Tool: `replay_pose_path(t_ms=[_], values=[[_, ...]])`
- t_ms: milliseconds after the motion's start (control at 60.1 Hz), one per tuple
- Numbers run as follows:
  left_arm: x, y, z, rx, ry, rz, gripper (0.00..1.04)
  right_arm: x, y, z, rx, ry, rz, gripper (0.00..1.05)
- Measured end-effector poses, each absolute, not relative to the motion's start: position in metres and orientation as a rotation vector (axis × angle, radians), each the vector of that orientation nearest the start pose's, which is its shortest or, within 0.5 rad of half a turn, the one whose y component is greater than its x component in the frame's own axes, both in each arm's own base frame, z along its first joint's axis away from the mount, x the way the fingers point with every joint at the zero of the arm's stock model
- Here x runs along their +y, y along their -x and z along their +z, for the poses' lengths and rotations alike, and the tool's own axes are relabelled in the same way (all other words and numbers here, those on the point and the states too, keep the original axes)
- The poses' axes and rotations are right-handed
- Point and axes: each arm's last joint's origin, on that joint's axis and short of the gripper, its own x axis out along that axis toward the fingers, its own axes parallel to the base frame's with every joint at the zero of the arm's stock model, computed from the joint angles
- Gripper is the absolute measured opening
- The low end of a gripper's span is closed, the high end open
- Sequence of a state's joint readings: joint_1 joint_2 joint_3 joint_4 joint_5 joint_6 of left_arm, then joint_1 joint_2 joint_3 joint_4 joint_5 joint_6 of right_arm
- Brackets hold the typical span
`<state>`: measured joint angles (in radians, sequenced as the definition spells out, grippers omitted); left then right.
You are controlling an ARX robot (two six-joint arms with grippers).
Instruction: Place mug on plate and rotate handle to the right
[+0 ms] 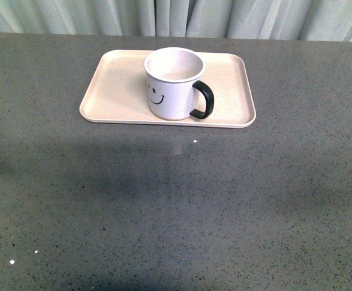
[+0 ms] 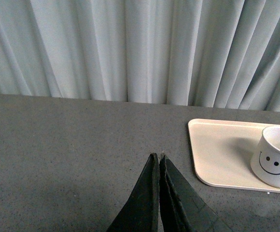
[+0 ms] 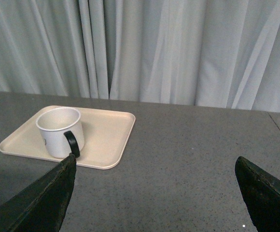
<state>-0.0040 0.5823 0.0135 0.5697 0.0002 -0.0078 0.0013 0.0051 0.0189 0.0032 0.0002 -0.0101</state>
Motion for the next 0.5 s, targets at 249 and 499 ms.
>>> replay_pose_path(t_ms=[249,499], values=[[-0.001,-0.126,0.170,-0.011,0.008,-0.004,0.01,0.000,-0.097,0.170,-0.017,0.010,0.001,0.96],[0.000,-0.118,0.171,-0.014,0.008,-0.004,0.01,0.000,-0.097,0.170,-0.017,0.010,0.001,0.95]])
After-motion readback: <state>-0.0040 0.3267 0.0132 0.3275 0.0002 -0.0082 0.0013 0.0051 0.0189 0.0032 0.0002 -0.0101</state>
